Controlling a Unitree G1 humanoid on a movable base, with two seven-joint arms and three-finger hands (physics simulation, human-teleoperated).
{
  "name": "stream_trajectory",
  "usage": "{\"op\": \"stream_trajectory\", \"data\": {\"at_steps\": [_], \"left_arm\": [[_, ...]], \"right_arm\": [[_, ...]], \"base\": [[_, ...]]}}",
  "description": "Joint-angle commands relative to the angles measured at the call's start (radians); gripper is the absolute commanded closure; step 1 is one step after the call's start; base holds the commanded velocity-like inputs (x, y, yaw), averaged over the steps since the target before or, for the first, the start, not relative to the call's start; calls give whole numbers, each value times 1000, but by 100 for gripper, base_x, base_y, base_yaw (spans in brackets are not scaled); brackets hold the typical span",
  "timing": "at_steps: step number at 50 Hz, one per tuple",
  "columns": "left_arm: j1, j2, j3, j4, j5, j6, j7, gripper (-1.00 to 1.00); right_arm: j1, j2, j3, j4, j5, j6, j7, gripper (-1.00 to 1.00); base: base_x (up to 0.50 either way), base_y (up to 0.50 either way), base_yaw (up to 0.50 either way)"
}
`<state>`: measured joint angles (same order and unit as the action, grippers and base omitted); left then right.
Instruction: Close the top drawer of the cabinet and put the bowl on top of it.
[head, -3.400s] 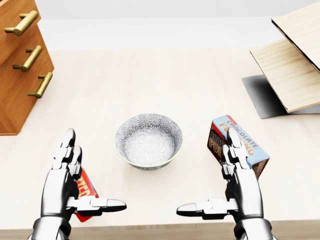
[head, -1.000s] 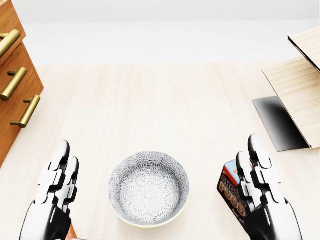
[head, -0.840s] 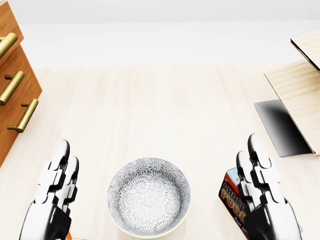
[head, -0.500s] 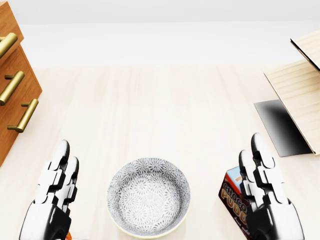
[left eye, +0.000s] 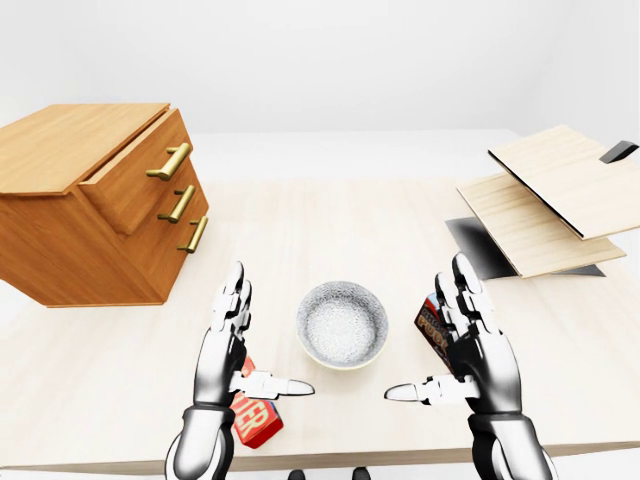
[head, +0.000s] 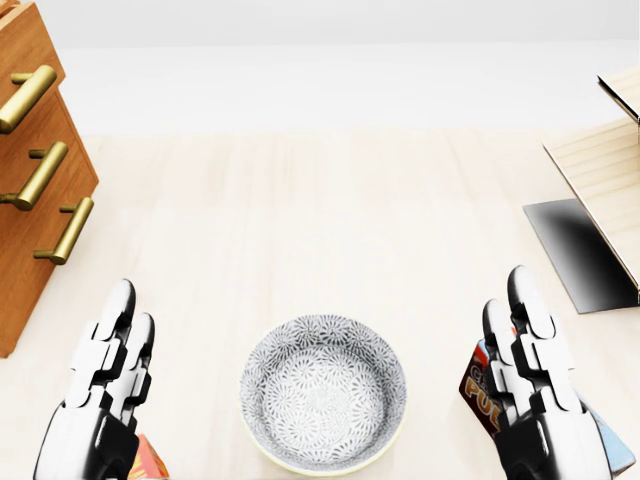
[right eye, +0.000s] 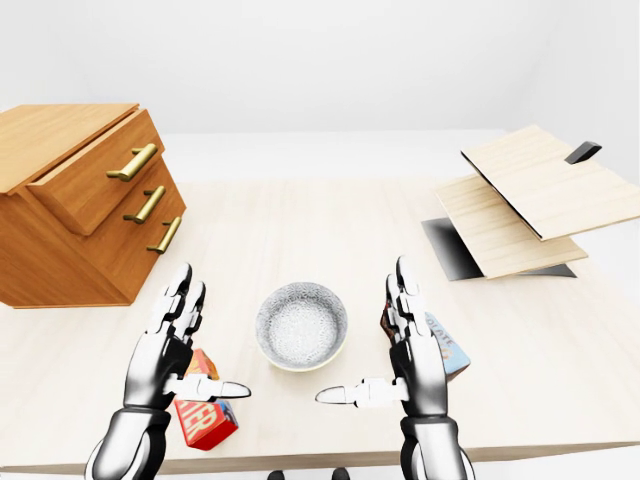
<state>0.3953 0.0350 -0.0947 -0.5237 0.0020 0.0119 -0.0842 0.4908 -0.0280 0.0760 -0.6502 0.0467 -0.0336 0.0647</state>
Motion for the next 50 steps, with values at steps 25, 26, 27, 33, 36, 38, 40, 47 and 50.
{"op": "stream_trajectory", "data": {"at_steps": [25, 26, 27, 33, 36, 38, 40, 47, 50], "left_arm": [[-31, -4, 0, 43, 11, 1, 2, -100], [-33, -3, 1, 44, 9, 3, 0, -100], [-34, -4, 2, 46, 10, 4, 0, -100], [-35, -4, 4, 42, 8, 10, -3, -100], [-49, -6, 10, 58, 7, 14, -5, -100], [-65, -8, 15, 75, 8, 19, -6, -100], [-76, -10, 18, 87, 9, 24, -7, -100], [-167, -12, 72, 133, -9, 75, -21, -100], [-192, -15, 83, 152, -3, 75, -22, -100]], "right_arm": [[6, 0, -3, 6, 4, -20, 1, -100], [6, 0, -3, 7, 3, -21, 1, -100], [6, 0, -3, 8, 2, -22, 1, -100], [8, 0, 1, 9, -1, -24, 0, -100], [6, -1, 2, 9, -2, -22, -1, -100], [8, -1, 1, 8, 0, -27, -2, -100], [9, -3, 1, 7, 11, -28, 5, -100], [28, -4, -2, -12, 25, -40, 11, -100], [26, -3, -4, -13, 26, -38, 12, -100]], "base": [[0, 18, 0], [0, 18, 0], [0, 18, 0], [0, 18, 0], [0, 18, 0], [0, 18, 0], [0, 0, 0], [0, 0, 0], [0, 0, 0]]}}
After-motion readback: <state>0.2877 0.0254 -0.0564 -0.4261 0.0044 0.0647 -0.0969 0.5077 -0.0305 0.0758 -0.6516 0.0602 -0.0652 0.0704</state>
